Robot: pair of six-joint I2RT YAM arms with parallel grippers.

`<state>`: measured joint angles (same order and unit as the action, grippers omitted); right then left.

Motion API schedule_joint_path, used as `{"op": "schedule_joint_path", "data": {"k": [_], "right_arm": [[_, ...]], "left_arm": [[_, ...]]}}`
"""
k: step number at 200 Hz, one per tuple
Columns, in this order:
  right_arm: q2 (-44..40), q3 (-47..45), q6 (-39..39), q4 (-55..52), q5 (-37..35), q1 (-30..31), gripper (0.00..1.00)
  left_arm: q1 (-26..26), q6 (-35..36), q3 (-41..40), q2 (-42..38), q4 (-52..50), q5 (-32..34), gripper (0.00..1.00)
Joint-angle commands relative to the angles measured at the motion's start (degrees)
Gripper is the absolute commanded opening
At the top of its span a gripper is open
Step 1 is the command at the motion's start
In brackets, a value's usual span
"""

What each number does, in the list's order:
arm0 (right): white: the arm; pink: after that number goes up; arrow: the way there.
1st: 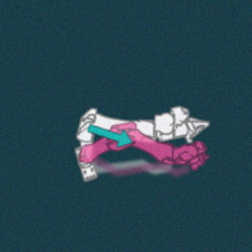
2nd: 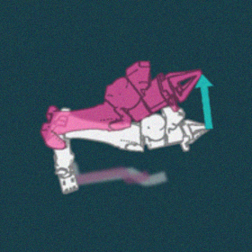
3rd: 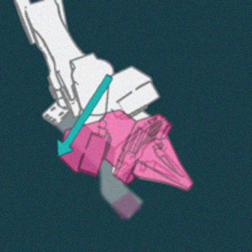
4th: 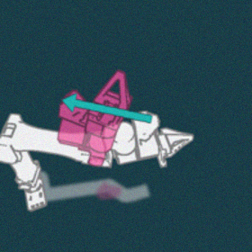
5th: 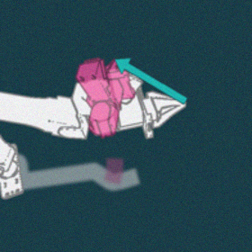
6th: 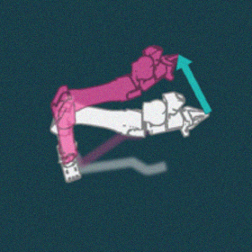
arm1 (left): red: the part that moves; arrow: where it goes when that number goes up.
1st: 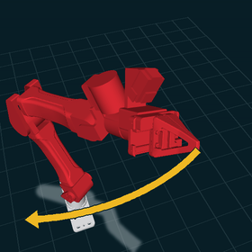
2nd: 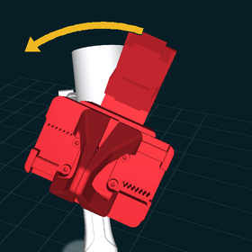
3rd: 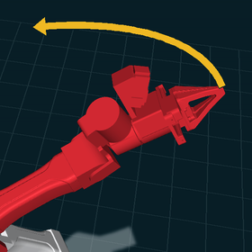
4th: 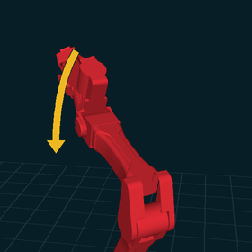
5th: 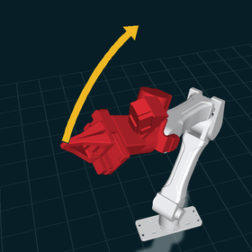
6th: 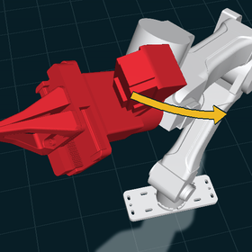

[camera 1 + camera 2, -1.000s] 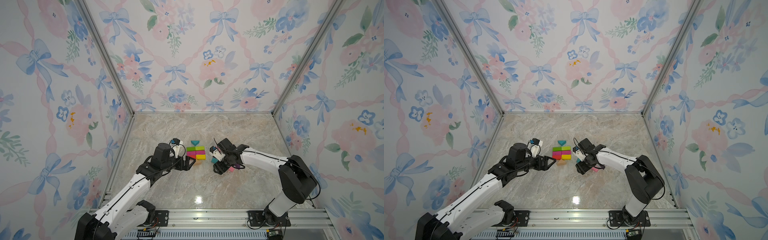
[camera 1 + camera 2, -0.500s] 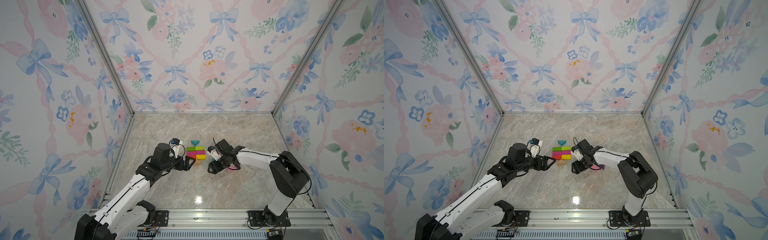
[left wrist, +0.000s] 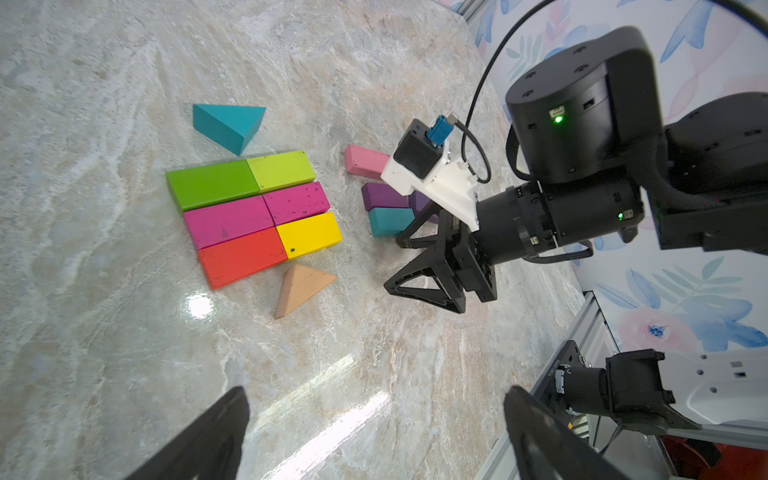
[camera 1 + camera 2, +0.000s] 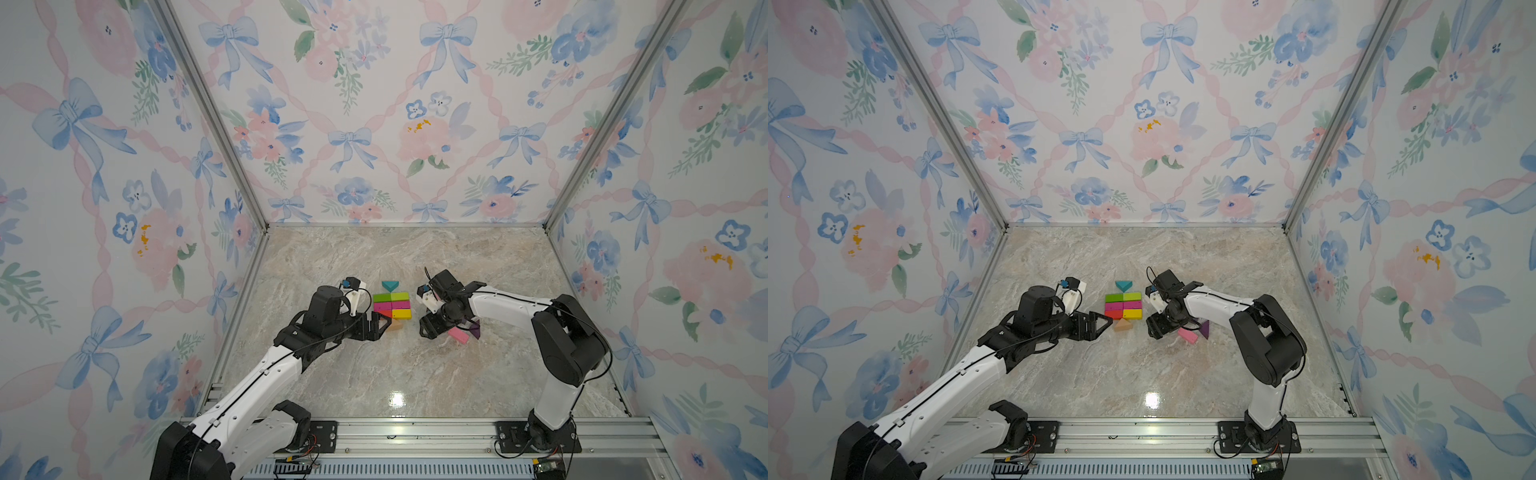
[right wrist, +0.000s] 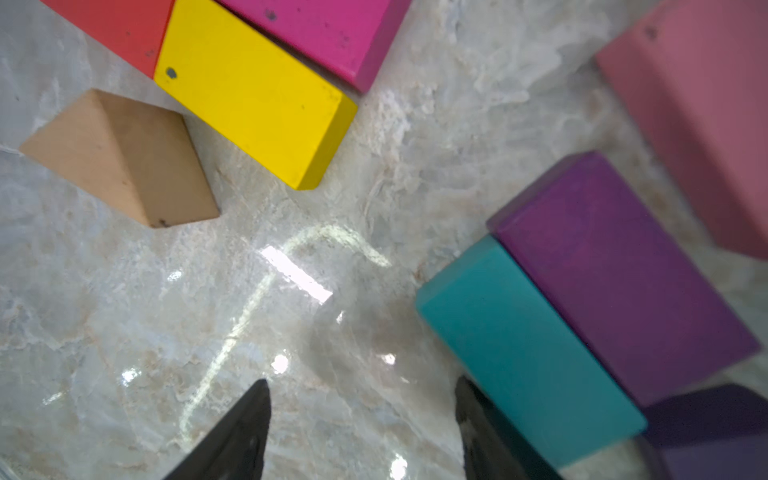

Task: Assemble a piece of candy with building blocks
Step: Assemble the building block at the center of the board.

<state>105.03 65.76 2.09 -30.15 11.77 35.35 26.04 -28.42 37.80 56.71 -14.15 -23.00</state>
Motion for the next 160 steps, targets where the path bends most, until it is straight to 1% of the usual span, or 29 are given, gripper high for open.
{"op": "schedule_joint_path", "data": {"k": [1,20,54,120,140,160], "right_arm": [[2.70,1.66,-2.34,-5.20,-2.90,-0.81,0.71],[4.15,3.45,-3.46,-6.78,-4.43,-0.90,0.71],[5.51,5.55,-4.47,-7.37,-4.47,-1.52,0.71],[5.60,5.96,-4.87,-6.50,-4.11,-2.04,0.71],[4.02,5.22,-4.46,-6.24,-3.41,-2.00,0.71],[-0.12,3.69,-3.64,-6.33,-3.35,-1.62,0.74]], "left_arm": [[-0.37,-0.66,0.96,0.60,1.40,-0.11,0.98],[-0.20,-0.84,0.96,0.82,1.67,-0.12,0.98],[-0.15,-0.93,0.80,0.78,1.85,-0.20,0.98],[0.02,-1.23,0.61,0.77,2.20,0.06,0.98],[0.00,-1.45,0.61,0.59,2.20,0.06,0.98],[0.02,-1.40,0.37,0.02,2.20,0.06,0.98]]}}
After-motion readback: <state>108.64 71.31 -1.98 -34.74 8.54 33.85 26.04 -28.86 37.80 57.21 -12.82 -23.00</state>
